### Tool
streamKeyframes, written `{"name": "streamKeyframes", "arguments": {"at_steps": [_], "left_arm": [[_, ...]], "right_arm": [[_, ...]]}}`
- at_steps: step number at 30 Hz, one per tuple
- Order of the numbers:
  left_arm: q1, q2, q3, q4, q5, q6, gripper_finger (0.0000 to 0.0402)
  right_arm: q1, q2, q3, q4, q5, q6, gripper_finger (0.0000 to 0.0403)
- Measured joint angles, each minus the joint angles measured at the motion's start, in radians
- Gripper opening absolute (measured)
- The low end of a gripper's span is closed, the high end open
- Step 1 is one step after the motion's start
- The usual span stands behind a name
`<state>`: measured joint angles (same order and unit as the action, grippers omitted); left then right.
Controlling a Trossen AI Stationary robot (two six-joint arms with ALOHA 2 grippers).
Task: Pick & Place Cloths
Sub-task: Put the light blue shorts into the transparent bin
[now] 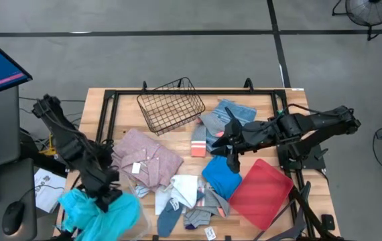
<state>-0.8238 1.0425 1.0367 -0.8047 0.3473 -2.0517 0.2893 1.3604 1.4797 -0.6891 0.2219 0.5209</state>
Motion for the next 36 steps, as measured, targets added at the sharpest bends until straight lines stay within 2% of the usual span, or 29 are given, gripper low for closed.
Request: {"name": "streamKeyframes", "arguments": {"at_steps": [11, 17, 26, 36], "left_arm": [[0.014, 0.193, -0.007, -0.023, -0.069, 0.118, 0.0003], [0.059, 0.228, -0.057, -0.026, -0.067, 0.204, 0.0004], [0.135, 0.228, -0.174, -0.009, -0.193, 0.219, 0.0004], [0.137, 0.227, -0.208, -0.011, -0.383, 0.223, 0.0006]], "right_arm": [[-0.019, 0.003, 0.000, -0.014, 0.000, -0.003, 0.0131], [-0.023, 0.003, 0.000, -0.014, 0.000, -0.005, 0.0131], [-0.023, 0.003, 0.000, -0.014, 0.000, -0.005, 0.0131], [-0.024, 0.003, 0.000, -0.017, 0.000, -0.020, 0.0131]]}}
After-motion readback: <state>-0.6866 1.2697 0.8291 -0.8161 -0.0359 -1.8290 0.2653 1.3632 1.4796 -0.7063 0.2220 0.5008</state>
